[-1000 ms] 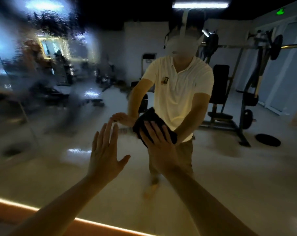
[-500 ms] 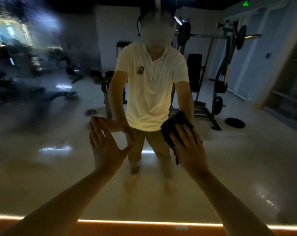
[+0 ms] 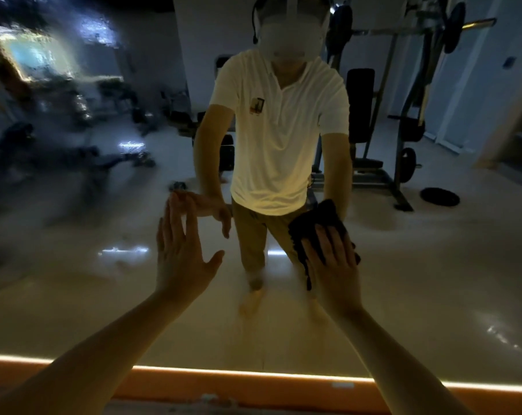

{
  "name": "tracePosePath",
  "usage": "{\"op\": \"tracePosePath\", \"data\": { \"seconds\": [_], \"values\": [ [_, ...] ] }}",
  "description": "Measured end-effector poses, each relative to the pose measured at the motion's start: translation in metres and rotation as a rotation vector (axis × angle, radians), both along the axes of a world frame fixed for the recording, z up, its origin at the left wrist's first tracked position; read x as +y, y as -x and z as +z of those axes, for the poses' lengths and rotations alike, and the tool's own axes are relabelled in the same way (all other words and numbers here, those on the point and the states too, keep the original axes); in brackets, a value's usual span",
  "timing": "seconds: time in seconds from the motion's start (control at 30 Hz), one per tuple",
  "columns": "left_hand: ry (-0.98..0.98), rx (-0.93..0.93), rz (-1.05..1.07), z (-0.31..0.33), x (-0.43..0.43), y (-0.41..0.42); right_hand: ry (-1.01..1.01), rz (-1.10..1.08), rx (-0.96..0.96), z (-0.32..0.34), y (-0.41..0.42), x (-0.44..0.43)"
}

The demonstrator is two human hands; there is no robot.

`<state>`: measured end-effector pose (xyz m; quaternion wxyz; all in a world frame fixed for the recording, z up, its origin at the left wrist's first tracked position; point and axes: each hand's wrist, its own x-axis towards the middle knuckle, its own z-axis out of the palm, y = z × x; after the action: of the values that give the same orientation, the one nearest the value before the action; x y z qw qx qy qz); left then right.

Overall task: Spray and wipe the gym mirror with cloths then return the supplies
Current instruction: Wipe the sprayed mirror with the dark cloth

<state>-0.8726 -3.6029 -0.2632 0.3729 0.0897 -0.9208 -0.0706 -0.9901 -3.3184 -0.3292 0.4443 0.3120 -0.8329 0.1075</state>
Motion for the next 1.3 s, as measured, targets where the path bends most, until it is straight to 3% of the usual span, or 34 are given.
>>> {"op": "tracePosePath", "data": {
  "seconds": [0.23,0.37,0.57,0.67,0.8,0.9,1.1,1.3],
  "values": [
    [0.014,-0.023,0.031,0.002,-0.039,-0.033,-0.103,0.15,0.125,0.019,-0.023,-0.125],
    [0.021,-0.02,0.031,0.001,-0.051,-0.039,-0.292,0.291,0.118,0.028,-0.038,-0.182],
    [-0.009,-0.068,0.026,-0.006,-0.042,-0.02,-0.199,0.158,0.182,0.031,-0.021,-0.125],
    [-0.025,-0.075,0.045,-0.012,-0.037,-0.014,-0.14,0.022,0.126,0.024,-0.017,-0.057],
    [-0.04,-0.053,0.031,-0.016,-0.035,-0.009,0.125,-0.151,-0.035,0.007,-0.021,-0.008],
    [-0.02,-0.051,0.024,-0.019,-0.039,-0.009,0.134,-0.15,-0.039,-0.004,-0.022,-0.018],
    [0.051,-0.098,-0.049,-0.009,-0.058,-0.026,-0.105,0.059,0.07,-0.007,-0.031,-0.096],
    [0.104,-0.069,-0.069,0.023,-0.096,-0.05,-0.169,0.15,0.156,0.046,-0.043,-0.181]
  ]
}}
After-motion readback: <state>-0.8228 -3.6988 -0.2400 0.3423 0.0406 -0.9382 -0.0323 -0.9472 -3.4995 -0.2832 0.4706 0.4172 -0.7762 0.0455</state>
